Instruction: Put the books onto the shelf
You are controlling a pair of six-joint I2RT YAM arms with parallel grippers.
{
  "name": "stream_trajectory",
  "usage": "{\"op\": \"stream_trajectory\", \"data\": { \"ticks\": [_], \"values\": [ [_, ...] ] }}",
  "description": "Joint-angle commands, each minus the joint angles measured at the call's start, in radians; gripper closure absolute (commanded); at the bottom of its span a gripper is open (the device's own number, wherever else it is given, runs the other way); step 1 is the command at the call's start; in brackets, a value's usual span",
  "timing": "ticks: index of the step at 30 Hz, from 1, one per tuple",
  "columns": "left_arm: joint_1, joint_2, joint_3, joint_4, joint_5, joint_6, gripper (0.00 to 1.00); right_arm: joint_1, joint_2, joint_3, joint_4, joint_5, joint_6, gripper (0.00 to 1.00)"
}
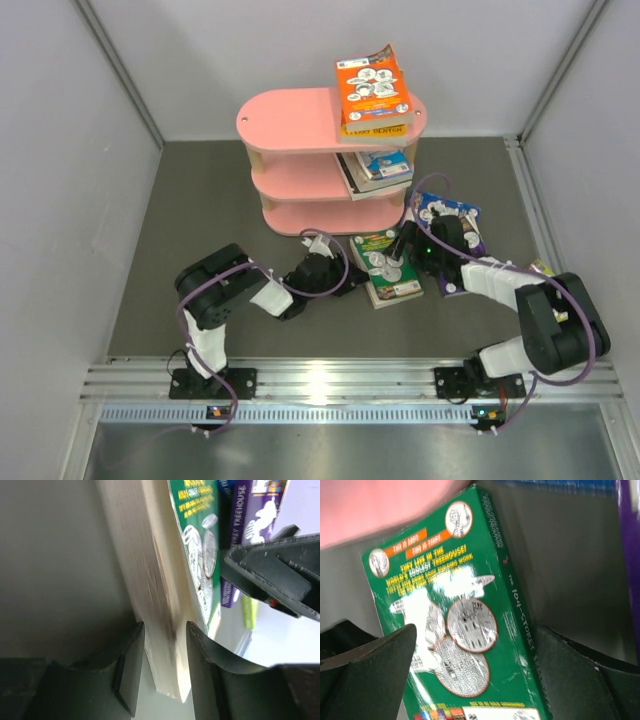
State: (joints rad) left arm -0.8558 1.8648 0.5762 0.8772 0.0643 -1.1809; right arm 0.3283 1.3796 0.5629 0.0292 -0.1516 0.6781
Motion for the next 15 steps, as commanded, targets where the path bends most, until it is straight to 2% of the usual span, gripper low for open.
{"op": "stream_trajectory", "data": {
  "ticks": [1,3,4,8,9,11,15],
  "values": [
    [-0.011,0.086,0.025,0.023,0.055,-0.058,0.56,-0.040,0.119,-0.075,0.139,-0.182,0.026,0.00],
    [-0.011,0.123,0.021,0.054,0.061,-0.078,0.57,-0.058,0.200,-0.119,0.242,-0.360,0.085,0.06],
    [-0.011,0.132,0.011,0.065,0.063,-0.085,0.57,-0.066,0.228,-0.133,0.356,-0.409,0.109,0.09],
    [-0.011,0.178,-0.004,0.114,0.074,-0.105,0.59,-0.071,0.329,-0.202,0.579,-0.552,0.216,0.36],
    [-0.011,0.186,-0.007,0.126,0.074,-0.106,0.59,-0.071,0.337,-0.210,0.607,-0.587,0.242,0.40],
    [-0.009,0.200,-0.016,0.138,0.072,-0.112,0.60,-0.072,0.351,-0.228,0.682,-0.632,0.262,0.44],
    [0.000,0.208,-0.027,0.154,0.074,-0.115,0.60,-0.071,0.326,-0.257,0.706,-0.730,0.265,0.49]
  ]
}}
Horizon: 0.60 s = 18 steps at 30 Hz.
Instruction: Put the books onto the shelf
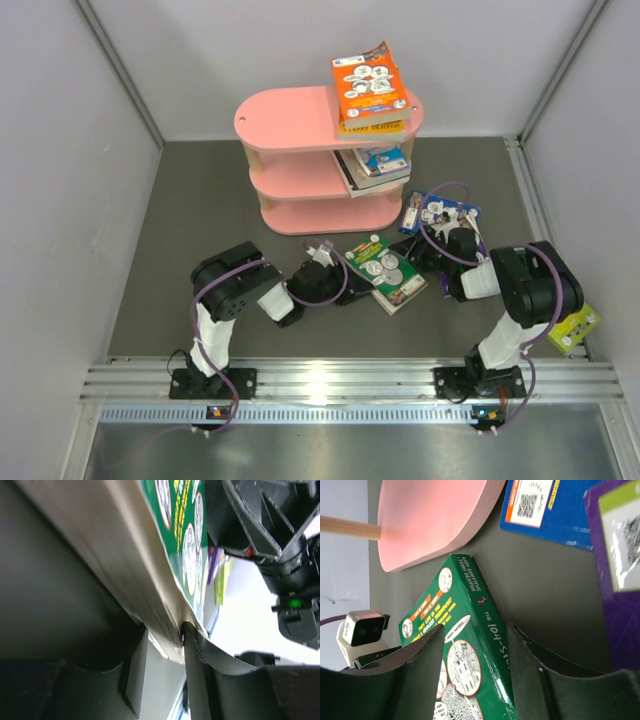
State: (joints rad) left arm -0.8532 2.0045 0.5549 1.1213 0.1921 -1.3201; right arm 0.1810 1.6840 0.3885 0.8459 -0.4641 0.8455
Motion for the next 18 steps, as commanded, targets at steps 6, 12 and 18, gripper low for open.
{"op": "stream_trajectory", "data": {
  "ticks": [6,12,18],
  "values": [
    [0.003,0.019,-0.055,-0.141,-0.062,0.054,0.64,0.074,-0.151,-0.125,-0.376,-0.397,-0.032,0.53],
    [-0.001,-0.081,-0.120,-0.262,-0.083,0.108,0.71,0.071,-0.317,-0.140,-0.611,-0.304,-0.152,0.55],
    [-0.004,-0.124,-0.113,-0.336,-0.106,0.171,0.90,0.072,-0.365,-0.201,-0.544,-0.402,-0.106,0.55]
  ]
}}
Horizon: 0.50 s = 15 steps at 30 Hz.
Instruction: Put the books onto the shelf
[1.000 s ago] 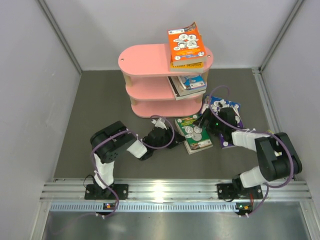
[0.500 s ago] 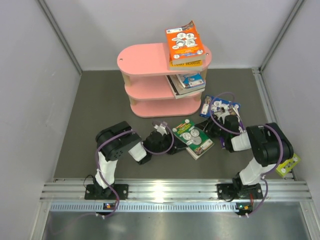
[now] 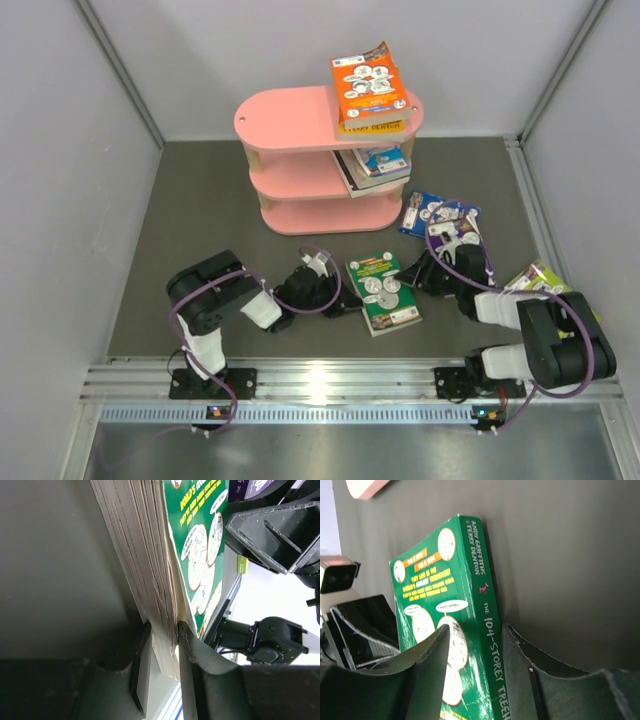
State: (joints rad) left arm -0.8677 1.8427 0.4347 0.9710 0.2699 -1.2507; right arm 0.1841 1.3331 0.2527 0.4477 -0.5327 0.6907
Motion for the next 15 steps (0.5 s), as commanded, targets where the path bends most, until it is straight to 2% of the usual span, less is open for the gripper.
{"op": "stream_trajectory", "data": {
  "ticks": [1,2,8,10,13,15],
  "values": [
    [0.009,0.044,0.013,-0.187,-0.181,0.102,0.97,0.069,-0.018,-0.073,-0.135,-0.349,0.053,0.55],
    [0.006,0.050,0.021,-0.183,-0.176,0.102,1.00,0.069,-0.025,-0.084,-0.126,-0.375,0.053,0.56],
    [-0.001,0.098,0.027,-0.060,-0.149,0.083,1.00,0.071,-0.103,-0.141,-0.075,-0.510,0.076,0.54],
    [-0.001,0.096,-0.007,0.061,-0.138,0.074,1.00,0.071,-0.155,-0.151,-0.087,-0.542,0.069,0.51],
    [0.007,0.095,-0.054,0.214,-0.098,0.050,1.00,0.071,-0.247,-0.158,-0.216,-0.560,0.004,0.48],
    [0.009,0.086,-0.056,0.212,-0.084,0.040,1.00,0.069,-0.323,-0.162,-0.304,-0.518,-0.031,0.51]
  ]
}}
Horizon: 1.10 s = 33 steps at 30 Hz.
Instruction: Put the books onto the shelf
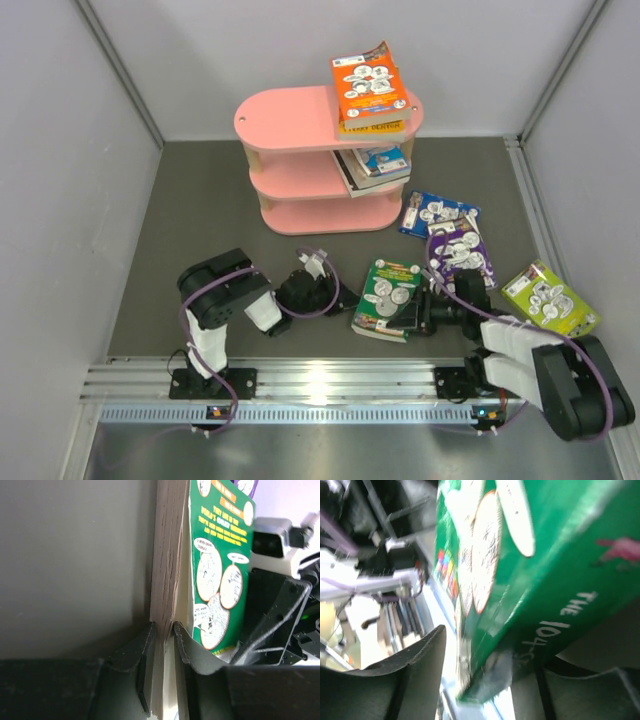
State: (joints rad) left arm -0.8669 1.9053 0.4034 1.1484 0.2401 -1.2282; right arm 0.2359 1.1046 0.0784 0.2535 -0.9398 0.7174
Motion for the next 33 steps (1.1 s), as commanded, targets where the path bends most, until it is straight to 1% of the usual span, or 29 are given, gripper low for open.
{"op": "stream_trajectory", "data": {
  "ticks": [1,3,6,9,10,12,13,14,15,16,17,19,20,22,23,24,25,26,27,28,29,30,31,32,33],
  "values": [
    [0.008,0.020,-0.025,0.028,-0.053,0.018,1.00,0.016,-0.118,0.011,-0.124,-0.099,-0.058,0.54],
    [0.006,0.011,-0.040,0.034,-0.062,0.013,1.00,0.016,-0.159,0.011,-0.163,-0.050,-0.036,0.57],
    [0.002,-0.017,-0.070,0.039,-0.077,0.003,1.00,0.013,-0.239,0.024,-0.233,0.051,-0.013,0.64],
    [-0.020,-0.066,-0.087,-0.001,-0.094,0.009,1.00,0.011,-0.310,0.043,-0.289,0.157,0.016,0.75],
    [-0.030,-0.080,-0.087,-0.022,-0.110,0.013,1.00,0.011,-0.333,0.050,-0.304,0.183,0.028,0.83],
    [-0.072,-0.133,-0.083,-0.088,-0.131,0.032,1.00,0.011,-0.347,0.079,-0.355,0.266,0.036,0.92],
    [-0.092,-0.153,-0.077,-0.122,-0.159,0.039,1.00,0.011,-0.354,0.093,-0.378,0.295,0.036,1.00],
    [-0.136,-0.172,-0.052,-0.157,-0.177,0.059,1.00,0.011,-0.357,0.130,-0.429,0.346,0.033,1.00],
    [-0.159,-0.210,-0.035,-0.209,-0.195,0.070,1.00,0.011,-0.364,0.148,-0.450,0.363,0.027,1.00],
    [-0.184,-0.230,-0.020,-0.298,-0.212,0.081,1.00,0.011,-0.383,0.170,-0.468,0.372,0.011,1.00],
    [-0.228,-0.268,0.010,-0.346,-0.264,0.104,1.00,0.011,-0.396,0.220,-0.514,0.384,-0.001,1.00],
    [-0.260,-0.308,0.026,-0.442,-0.303,0.113,1.00,0.010,-0.433,0.282,-0.574,0.397,-0.050,1.00],
    [-0.274,-0.357,0.022,-0.458,-0.321,0.110,1.00,0.011,-0.439,0.349,-0.641,0.398,-0.070,1.00],
    [-0.273,-0.419,-0.004,-0.481,-0.341,0.104,0.85,0.011,-0.456,0.421,-0.710,0.392,-0.123,1.00],
    [-0.274,-0.454,-0.030,-0.496,-0.354,0.104,0.80,0.010,-0.459,0.489,-0.777,0.383,-0.136,1.00],
    [-0.274,-0.536,-0.038,-0.528,-0.392,0.107,0.66,0.009,-0.468,0.520,-0.807,0.375,-0.148,1.00],
    [-0.273,-0.583,-0.041,-0.567,-0.410,0.119,0.57,0.011,-0.473,0.570,-0.856,0.366,-0.162,1.00],
    [-0.274,-0.630,-0.037,-0.666,-0.436,0.127,0.45,0.011,-0.482,0.592,-0.873,0.363,-0.167,1.00],
    [-0.273,-0.723,-0.029,-0.721,-0.491,0.136,0.16,0.011,-0.497,0.609,-0.888,0.360,-0.168,1.00],
    [-0.273,-0.770,-0.020,-0.780,-0.527,0.148,0.01,0.010,-0.503,0.639,-0.904,0.358,-0.170,1.00],
    [-0.271,-0.858,-0.009,-0.870,-0.554,0.157,0.01,0.011,-0.511,0.649,-0.925,0.357,-0.167,1.00],
    [-0.271,-0.902,-0.008,-0.895,-0.614,0.160,0.01,0.011,-0.520,0.655,-0.931,0.354,-0.165,1.00],
    [-0.271,-0.945,-0.006,-0.918,-0.631,0.177,0.01,0.011,-0.525,0.661,-0.935,0.346,-0.159,1.00],
    [-0.271,-1.024,-0.002,-0.946,-0.648,0.185,0.01,0.011,-0.528,0.661,-0.936,0.342,-0.154,1.00],
    [-0.271,-1.058,0.000,-0.944,-0.662,0.199,0.01,0.011,-0.529,0.658,-0.936,0.337,-0.150,1.00]
  ]
}}
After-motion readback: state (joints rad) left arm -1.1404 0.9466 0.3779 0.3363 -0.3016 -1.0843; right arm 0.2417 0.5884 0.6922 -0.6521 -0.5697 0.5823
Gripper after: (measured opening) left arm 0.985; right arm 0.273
